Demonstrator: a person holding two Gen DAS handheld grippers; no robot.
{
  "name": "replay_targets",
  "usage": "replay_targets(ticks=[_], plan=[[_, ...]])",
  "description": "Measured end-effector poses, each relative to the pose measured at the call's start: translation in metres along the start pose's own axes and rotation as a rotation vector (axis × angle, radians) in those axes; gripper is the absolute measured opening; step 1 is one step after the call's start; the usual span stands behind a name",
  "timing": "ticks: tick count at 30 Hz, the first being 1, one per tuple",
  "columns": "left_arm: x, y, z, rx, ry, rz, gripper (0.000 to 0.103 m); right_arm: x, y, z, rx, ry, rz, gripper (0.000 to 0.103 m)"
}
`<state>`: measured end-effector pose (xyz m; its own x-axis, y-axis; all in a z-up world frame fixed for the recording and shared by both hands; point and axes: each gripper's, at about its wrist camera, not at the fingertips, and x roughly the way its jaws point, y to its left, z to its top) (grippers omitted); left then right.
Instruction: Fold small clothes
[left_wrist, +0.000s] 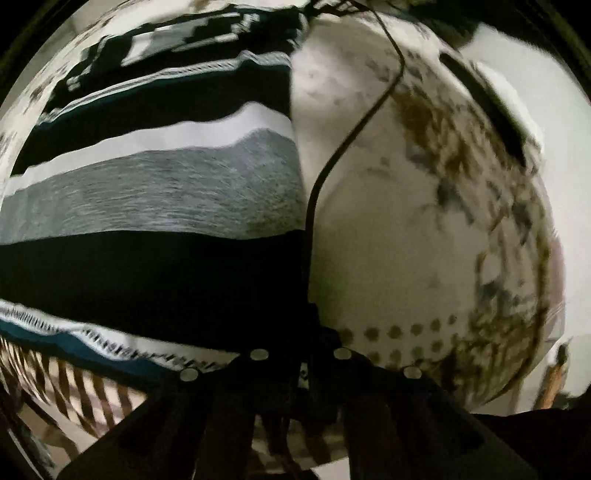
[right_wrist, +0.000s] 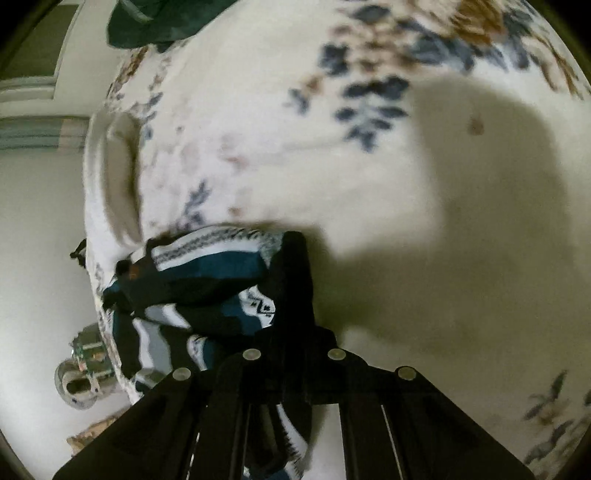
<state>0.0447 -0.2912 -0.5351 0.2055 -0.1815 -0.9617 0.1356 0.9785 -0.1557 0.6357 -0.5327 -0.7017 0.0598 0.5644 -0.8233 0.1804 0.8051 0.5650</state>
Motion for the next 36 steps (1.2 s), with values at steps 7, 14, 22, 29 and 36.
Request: replay_targets(ticks=[7,14,22,29,36], plan=[[-0.091,0.06,0.01,-0.154,-0.125,-0.042,0.003,-0.035,0.073,-0.002,-0.148,0.02,-0.109,0.006],[-0.154,0.119,0.021,-0.252,-0.259,-0.037,0.003,-0.06,0.202,-0.022,-0.268,0.02,-0.178,0.006],[-0.152,0.182,0.008,-0.162,-0.23,-0.069,0.023,-0.013,0.331,-0.065,-0.436,0.137,-0.287,0.007],[-0.139,0.215,-0.016,-0.244,-0.21,-0.266,0.062,-0.02,0.242,-0.061,-0.252,0.06,-0.306,0.063],[-0.133,0.208,-0.002,-0.386,-0.242,-0.368,0.07,-0.079,0.104,-0.096,-0.15,0.078,-0.373,0.066]])
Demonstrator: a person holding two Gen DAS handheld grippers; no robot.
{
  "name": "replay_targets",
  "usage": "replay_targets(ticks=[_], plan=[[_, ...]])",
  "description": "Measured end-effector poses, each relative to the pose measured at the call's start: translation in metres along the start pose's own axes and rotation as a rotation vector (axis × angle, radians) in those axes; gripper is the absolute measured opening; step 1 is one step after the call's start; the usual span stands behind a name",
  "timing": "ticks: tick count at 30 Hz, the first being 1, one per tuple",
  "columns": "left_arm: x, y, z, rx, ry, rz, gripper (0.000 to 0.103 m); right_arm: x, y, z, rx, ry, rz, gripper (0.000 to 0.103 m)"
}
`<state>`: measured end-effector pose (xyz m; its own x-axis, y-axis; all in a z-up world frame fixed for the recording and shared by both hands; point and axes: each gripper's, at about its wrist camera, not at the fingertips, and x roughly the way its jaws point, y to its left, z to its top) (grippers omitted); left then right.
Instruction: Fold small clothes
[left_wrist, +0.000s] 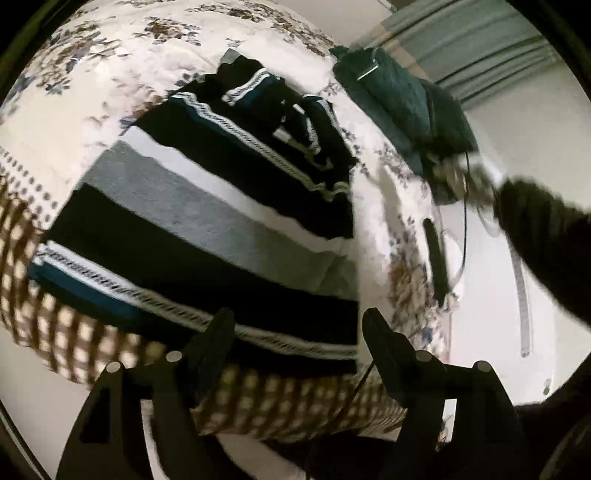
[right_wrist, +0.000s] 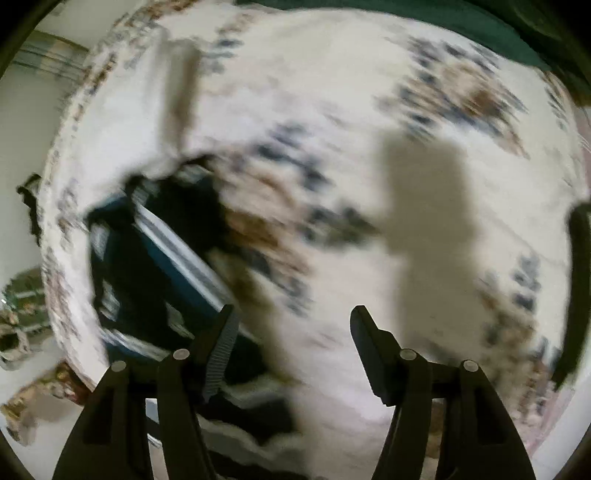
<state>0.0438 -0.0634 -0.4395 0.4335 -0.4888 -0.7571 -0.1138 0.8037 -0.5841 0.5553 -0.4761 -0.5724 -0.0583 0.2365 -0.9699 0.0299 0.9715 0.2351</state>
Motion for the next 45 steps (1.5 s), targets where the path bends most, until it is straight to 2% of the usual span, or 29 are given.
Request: replay_targets(ticks=[2,5,8,11,12,15,17,19,23,43,45], plan=[[0.012,-0.017,0.003,0.019,0.001,0.013,0.07,-0.004,-0.041,-0.02,0.005,0.014,-0.038,0.066],[0.047,-0.056,-0.001,0.086,0.031,0.017,0.07,-0.006,-0.094,-0.046,0.04,0.046,-0.022,0.066],[0.103,-0.096,-0.021,0.147,0.114,0.04,0.07,-0.007,-0.136,-0.07,0.049,0.06,-0.021,0.066],[0.179,-0.131,-0.054,0.19,0.24,0.108,0.07,-0.005,-0.17,-0.088,0.061,0.066,-0.012,0.066],[0.198,-0.136,-0.063,0.202,0.272,0.152,0.07,-0.002,-0.176,-0.091,0.063,0.072,-0.005,0.066],[0.251,-0.139,-0.085,0.184,0.348,0.254,0.068,0.007,-0.19,-0.096,0.051,0.087,0.026,0.066],[0.269,-0.136,-0.091,0.147,0.361,0.3,0.068,0.014,-0.194,-0.095,0.035,0.094,0.042,0.066],[0.277,-0.133,-0.092,0.132,0.353,0.341,0.068,0.019,-0.193,-0.093,0.028,0.097,0.058,0.066],[0.278,-0.133,-0.092,0.121,0.342,0.365,0.068,0.031,-0.187,-0.082,0.0,0.1,0.086,0.066],[0.272,-0.119,-0.081,0.033,0.315,0.394,0.068,0.082,-0.118,-0.05,-0.121,0.158,0.149,0.066],[0.273,-0.119,-0.079,0.039,0.31,0.4,0.061,0.084,-0.109,-0.046,-0.133,0.158,0.158,0.066]])
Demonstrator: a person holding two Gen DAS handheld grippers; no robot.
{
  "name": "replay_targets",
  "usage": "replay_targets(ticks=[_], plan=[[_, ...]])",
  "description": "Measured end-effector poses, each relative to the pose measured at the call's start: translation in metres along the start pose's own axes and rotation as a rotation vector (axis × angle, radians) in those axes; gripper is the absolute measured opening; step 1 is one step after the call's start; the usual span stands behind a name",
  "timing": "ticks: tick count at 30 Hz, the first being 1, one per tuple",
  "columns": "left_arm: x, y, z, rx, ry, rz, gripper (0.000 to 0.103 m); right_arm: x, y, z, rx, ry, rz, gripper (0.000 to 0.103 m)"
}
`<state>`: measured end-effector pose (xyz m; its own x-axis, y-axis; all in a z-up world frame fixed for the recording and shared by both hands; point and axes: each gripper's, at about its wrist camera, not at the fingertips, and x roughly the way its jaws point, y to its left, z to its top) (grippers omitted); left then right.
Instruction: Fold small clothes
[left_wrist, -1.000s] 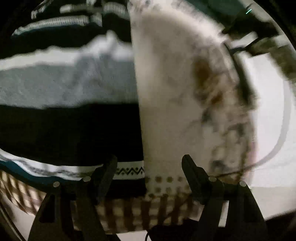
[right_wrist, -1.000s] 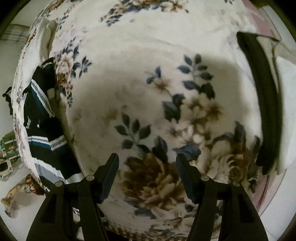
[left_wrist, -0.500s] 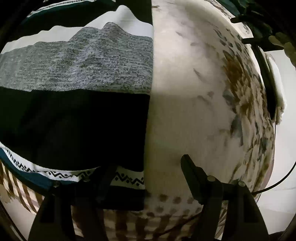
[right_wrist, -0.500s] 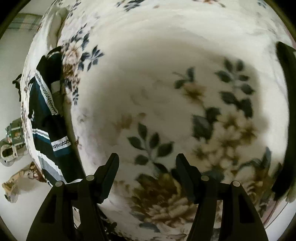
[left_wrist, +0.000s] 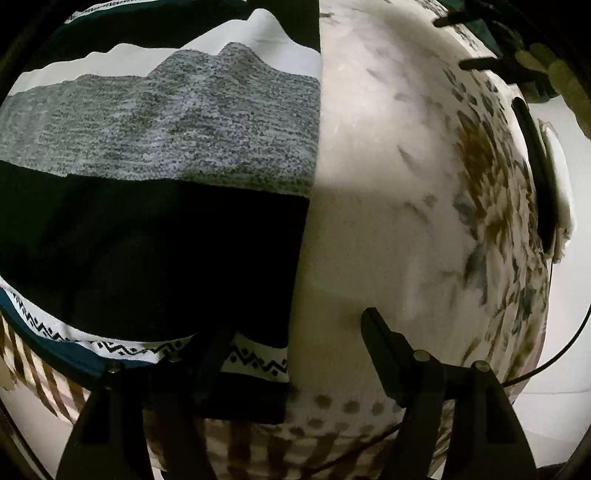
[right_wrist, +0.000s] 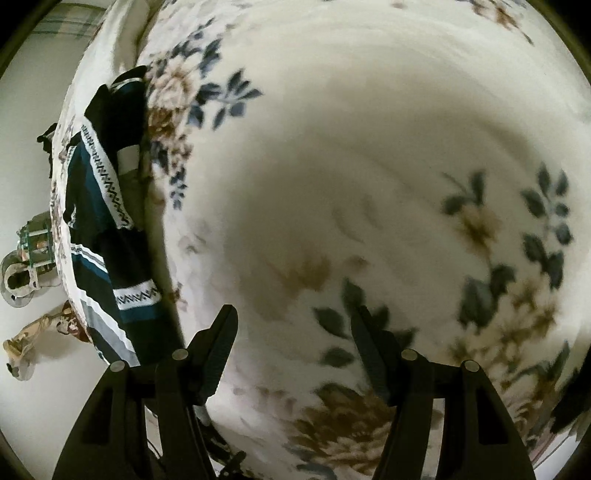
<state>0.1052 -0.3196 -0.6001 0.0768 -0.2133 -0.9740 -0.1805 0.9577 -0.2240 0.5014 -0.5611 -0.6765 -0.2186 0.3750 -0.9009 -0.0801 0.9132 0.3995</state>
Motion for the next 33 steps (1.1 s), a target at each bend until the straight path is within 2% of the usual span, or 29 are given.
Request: replay_targets(ticks=[1,2,3,4,8,11,15,17,21,22,23,24,26,29,33], plan=[[0.0,-0.001,0.001,0.004,-0.005,0.01,0.044,0.001,0.004,0.003,-0.006,0.0,0.002,0.066],[-0.003,0.0,0.002,0.008,-0.018,0.022,0.019,0.001,0.007,0.007,-0.012,-0.001,0.005,0.066],[-0.009,0.003,0.002,0.015,-0.044,0.037,0.008,0.003,0.014,0.011,-0.023,-0.002,0.008,0.066],[-0.014,0.006,0.003,0.019,-0.059,0.039,0.005,0.004,0.021,0.016,-0.037,-0.003,0.012,0.066],[-0.046,0.015,-0.002,0.049,-0.158,0.046,0.004,0.0,0.062,0.049,-0.094,-0.047,0.066,0.066],[-0.064,0.022,-0.008,0.056,-0.188,0.047,0.003,-0.007,0.097,0.074,-0.13,-0.097,0.112,0.066],[-0.089,0.029,-0.014,0.045,-0.214,0.049,0.003,-0.01,0.163,0.11,-0.192,-0.171,0.17,0.066],[-0.099,0.035,-0.017,0.037,-0.222,0.048,0.003,-0.002,0.192,0.124,-0.21,-0.173,0.166,0.077],[-0.123,0.052,-0.023,0.011,-0.241,0.04,0.003,0.03,0.236,0.155,-0.192,-0.134,0.04,0.078],[-0.128,0.057,-0.023,0.0,-0.244,0.036,0.003,0.034,0.239,0.158,-0.18,-0.118,0.022,0.067],[-0.134,0.064,-0.023,-0.012,-0.251,0.034,0.003,0.036,0.24,0.159,-0.166,-0.117,0.018,0.024],[-0.141,0.071,-0.022,-0.023,-0.262,0.033,0.003,0.034,0.242,0.156,-0.135,-0.132,-0.001,0.01],[-0.153,0.084,-0.022,-0.038,-0.282,0.024,0.002,0.02,0.243,0.149,-0.083,-0.179,-0.004,0.01],[-0.178,0.116,-0.024,-0.054,-0.324,0.011,0.002,-0.007,0.251,0.137,-0.081,-0.236,-0.035,0.01],[-0.21,0.178,-0.02,-0.115,-0.351,-0.028,0.001,-0.053,0.282,0.127,-0.065,-0.281,-0.041,0.01]])
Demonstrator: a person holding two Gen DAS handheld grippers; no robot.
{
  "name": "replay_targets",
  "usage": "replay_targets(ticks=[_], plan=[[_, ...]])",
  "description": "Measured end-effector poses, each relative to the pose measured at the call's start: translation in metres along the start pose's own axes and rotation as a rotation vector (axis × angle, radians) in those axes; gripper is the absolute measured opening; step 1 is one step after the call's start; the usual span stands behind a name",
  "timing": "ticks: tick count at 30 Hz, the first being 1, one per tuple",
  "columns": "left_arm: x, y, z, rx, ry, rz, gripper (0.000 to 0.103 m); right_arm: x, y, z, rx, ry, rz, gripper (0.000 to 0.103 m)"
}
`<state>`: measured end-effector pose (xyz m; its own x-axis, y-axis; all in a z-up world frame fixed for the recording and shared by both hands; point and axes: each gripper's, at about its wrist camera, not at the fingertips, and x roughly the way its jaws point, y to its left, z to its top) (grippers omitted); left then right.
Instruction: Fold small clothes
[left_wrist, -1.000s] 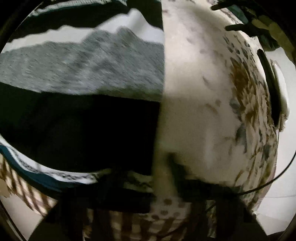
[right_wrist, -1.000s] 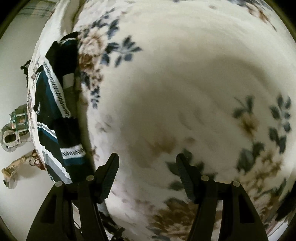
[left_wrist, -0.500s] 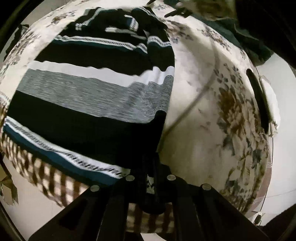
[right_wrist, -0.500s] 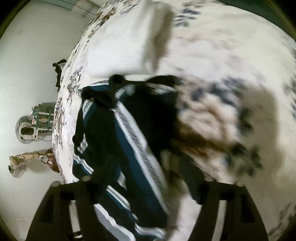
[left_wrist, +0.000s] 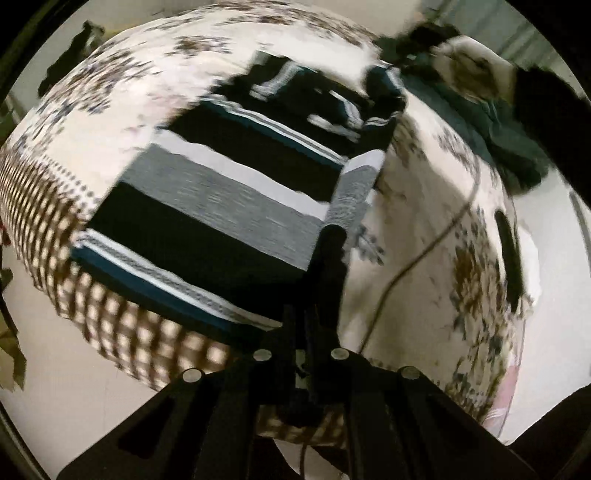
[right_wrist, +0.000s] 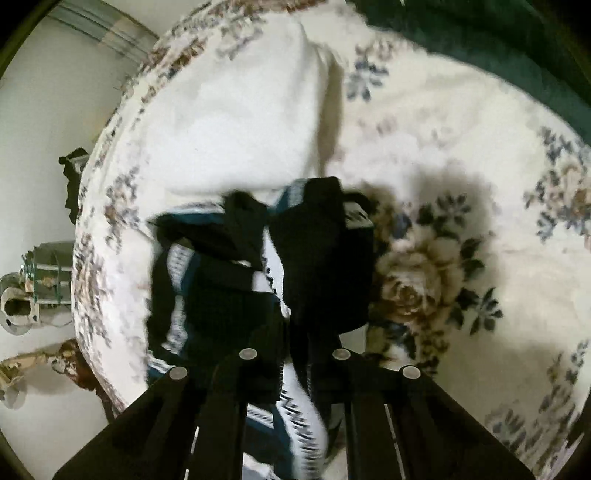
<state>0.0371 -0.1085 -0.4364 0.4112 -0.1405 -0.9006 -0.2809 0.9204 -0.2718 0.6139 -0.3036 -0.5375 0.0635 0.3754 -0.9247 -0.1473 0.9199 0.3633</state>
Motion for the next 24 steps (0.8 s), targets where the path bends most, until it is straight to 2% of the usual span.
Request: replay_targets(ticks=[3,7,11,14,16,18,19,21,22,23,24], plan=[[-0.017,0.044,0.019,-0.041,-0.03,-0.003,0.001,-0.014,0.045,0.008,-0.004,0.002,-0.019,0.01],[-0.028,0.107,0.045,-0.13,-0.061,-0.006,0.001,0.0,0.118,0.022,0.008,0.014,-0.045,0.009],[-0.024,0.169,0.059,-0.21,-0.077,-0.003,0.001,0.045,0.195,0.037,-0.005,0.034,-0.112,0.009],[-0.006,0.208,0.066,-0.258,-0.074,-0.003,0.001,0.096,0.246,0.049,-0.027,0.053,-0.196,0.009],[0.017,0.234,0.07,-0.296,-0.052,-0.004,0.001,0.123,0.26,0.053,-0.025,0.064,-0.236,0.01],[0.043,0.259,0.073,-0.34,0.012,-0.044,0.003,0.161,0.263,0.055,0.019,0.135,-0.219,0.014],[0.052,0.268,0.073,-0.363,0.043,-0.044,0.005,0.169,0.262,0.054,0.038,0.156,-0.19,0.018],[0.058,0.286,0.072,-0.404,0.072,-0.05,0.006,0.173,0.259,0.044,0.058,0.183,-0.12,0.034],[0.058,0.293,0.071,-0.414,0.082,-0.054,0.013,0.169,0.257,0.035,0.054,0.19,-0.104,0.047],[0.056,0.298,0.069,-0.42,0.086,-0.061,0.032,0.16,0.255,0.021,0.034,0.197,-0.076,0.051],[0.054,0.303,0.068,-0.42,0.085,-0.091,0.045,0.155,0.253,0.011,0.019,0.203,-0.052,0.051]])
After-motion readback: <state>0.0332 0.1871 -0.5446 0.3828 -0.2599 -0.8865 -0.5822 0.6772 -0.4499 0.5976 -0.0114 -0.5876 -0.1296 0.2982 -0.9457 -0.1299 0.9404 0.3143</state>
